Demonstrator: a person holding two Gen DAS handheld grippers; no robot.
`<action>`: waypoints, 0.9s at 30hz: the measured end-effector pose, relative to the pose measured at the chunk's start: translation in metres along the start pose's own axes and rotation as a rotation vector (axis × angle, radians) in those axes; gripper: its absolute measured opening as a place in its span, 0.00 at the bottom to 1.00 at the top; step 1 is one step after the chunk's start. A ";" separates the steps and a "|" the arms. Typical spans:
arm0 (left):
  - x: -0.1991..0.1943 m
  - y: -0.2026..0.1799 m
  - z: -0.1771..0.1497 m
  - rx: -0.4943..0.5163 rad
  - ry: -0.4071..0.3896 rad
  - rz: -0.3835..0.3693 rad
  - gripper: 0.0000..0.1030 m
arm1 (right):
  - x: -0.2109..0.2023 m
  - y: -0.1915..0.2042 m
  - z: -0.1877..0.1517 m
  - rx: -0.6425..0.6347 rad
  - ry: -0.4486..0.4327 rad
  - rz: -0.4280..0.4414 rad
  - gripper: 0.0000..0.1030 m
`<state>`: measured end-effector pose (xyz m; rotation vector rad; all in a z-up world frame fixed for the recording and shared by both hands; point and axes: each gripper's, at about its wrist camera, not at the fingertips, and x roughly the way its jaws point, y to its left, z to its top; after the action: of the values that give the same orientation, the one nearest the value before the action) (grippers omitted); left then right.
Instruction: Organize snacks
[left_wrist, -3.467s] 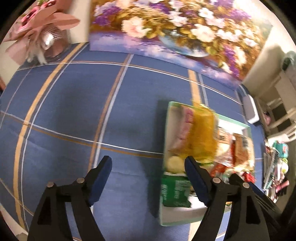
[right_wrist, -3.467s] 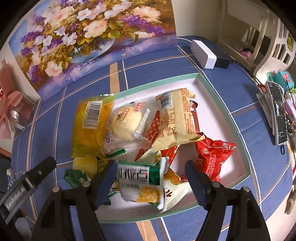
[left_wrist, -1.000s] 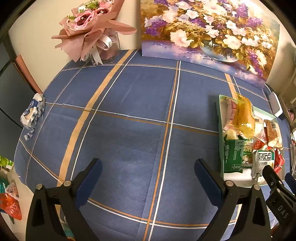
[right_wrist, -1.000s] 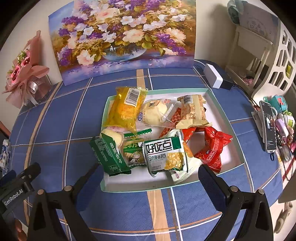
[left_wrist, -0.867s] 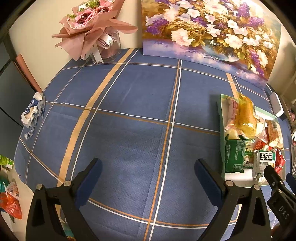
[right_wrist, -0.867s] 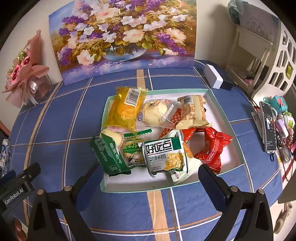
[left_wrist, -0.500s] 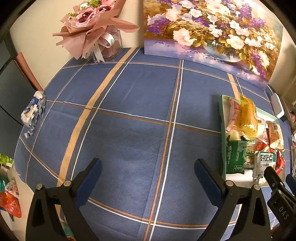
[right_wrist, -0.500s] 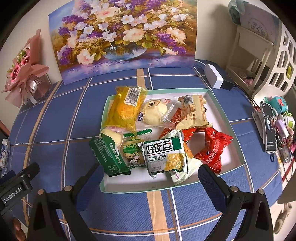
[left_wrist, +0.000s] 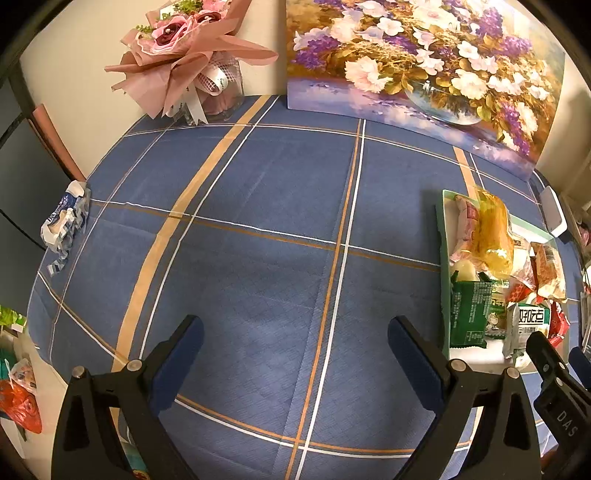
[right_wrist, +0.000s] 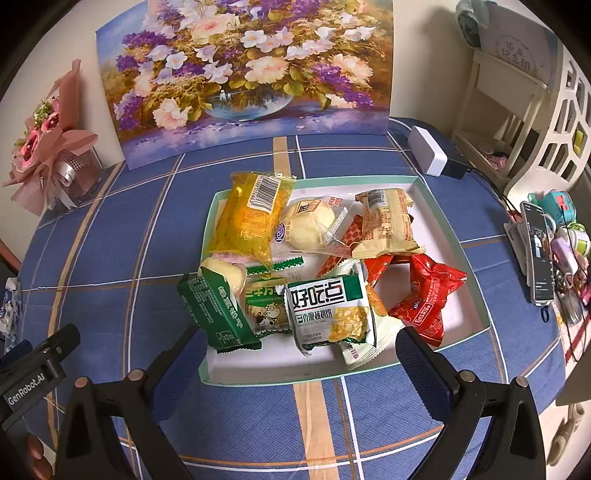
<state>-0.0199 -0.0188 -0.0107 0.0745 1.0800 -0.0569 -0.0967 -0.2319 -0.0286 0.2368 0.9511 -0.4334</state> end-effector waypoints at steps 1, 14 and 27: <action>0.000 0.000 0.000 0.003 -0.001 -0.001 0.97 | 0.000 0.000 0.000 0.000 0.000 0.000 1.00; -0.001 -0.003 -0.001 0.017 -0.002 0.006 0.97 | 0.000 -0.001 0.000 0.000 0.000 0.000 1.00; -0.001 -0.004 -0.001 0.021 -0.007 0.009 0.97 | 0.000 -0.001 0.000 0.000 0.000 0.001 1.00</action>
<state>-0.0217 -0.0225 -0.0101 0.0977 1.0723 -0.0603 -0.0972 -0.2330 -0.0283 0.2371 0.9509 -0.4326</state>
